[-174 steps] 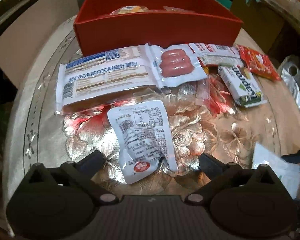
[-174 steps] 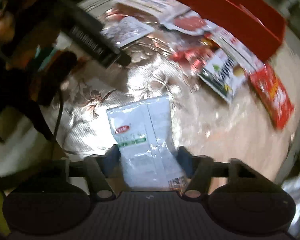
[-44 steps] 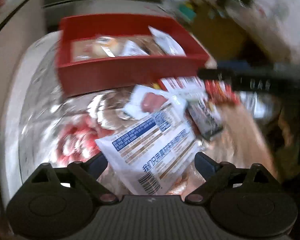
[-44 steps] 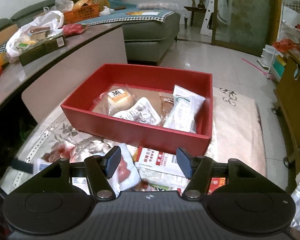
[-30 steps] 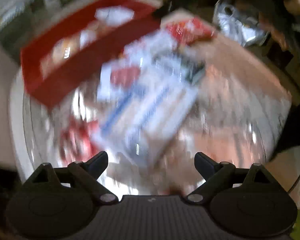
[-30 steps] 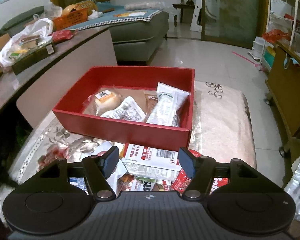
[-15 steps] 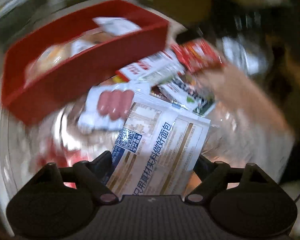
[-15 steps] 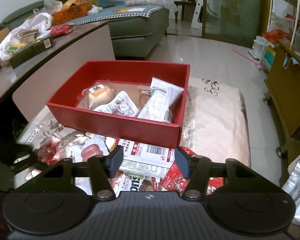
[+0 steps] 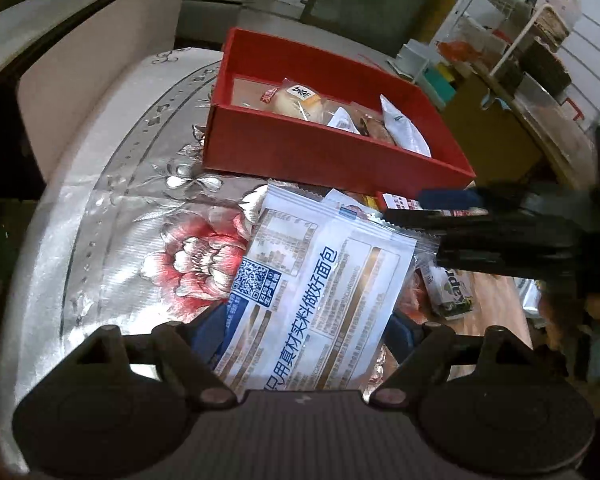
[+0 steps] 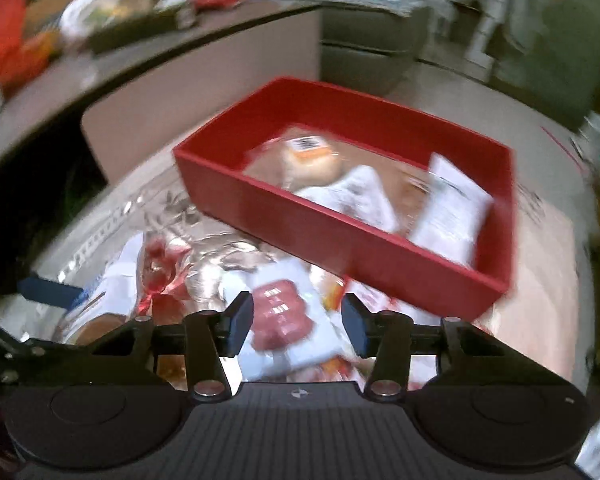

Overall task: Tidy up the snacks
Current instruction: 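Grasp the blue-printed bread bag with the left tool while the right tool grasps the pink sausage pack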

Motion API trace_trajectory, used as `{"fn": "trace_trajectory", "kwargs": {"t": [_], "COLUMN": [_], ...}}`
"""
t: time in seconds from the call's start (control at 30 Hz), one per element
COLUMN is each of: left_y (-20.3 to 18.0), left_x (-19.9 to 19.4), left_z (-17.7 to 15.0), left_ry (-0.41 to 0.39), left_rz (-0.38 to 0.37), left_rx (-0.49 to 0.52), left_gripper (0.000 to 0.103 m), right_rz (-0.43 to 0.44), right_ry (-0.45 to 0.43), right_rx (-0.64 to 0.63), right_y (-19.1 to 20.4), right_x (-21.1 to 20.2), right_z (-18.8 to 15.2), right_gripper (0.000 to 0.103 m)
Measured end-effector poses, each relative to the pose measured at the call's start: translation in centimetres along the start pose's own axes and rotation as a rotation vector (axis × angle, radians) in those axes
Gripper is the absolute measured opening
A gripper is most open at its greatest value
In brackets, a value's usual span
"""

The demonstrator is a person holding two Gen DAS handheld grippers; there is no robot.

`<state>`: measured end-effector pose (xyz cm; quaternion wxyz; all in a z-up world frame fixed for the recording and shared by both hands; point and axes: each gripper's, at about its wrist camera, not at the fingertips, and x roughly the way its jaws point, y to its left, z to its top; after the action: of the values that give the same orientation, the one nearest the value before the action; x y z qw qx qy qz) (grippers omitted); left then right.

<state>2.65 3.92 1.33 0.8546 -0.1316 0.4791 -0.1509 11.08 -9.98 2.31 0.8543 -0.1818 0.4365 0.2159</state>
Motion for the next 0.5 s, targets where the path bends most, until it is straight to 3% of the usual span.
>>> {"fn": "trace_trajectory", "kwargs": {"t": [0.1,0.17,0.3,0.5], "left_y": [0.3,0.8,0.8,1.1], "left_x": [-0.2,-0.1,0.0,0.9], "left_z": [0.2,0.4,0.6,0.3], "left_ry": [-0.001,-0.001,0.009,0.042], "left_rz": [-0.031,-0.049,-0.056,0.019], "left_rx": [-0.009,-0.029,-0.031,-0.031], "left_gripper": [0.075,0.075,0.075,0.075], "right_rz": [-0.031,-0.002,-0.006,-0.032], "right_ry": [0.108,0.149,0.139,0.137], "right_rx": [-0.083,-0.100,-0.074,-0.016], "right_y": [0.7,0.8,1.6,1.8], "right_x": [2.7,4.0,4.2,2.2], "right_z": [0.9,0.6,-0.2,-1.3], "right_gripper": [0.065,0.065,0.066,0.060]}}
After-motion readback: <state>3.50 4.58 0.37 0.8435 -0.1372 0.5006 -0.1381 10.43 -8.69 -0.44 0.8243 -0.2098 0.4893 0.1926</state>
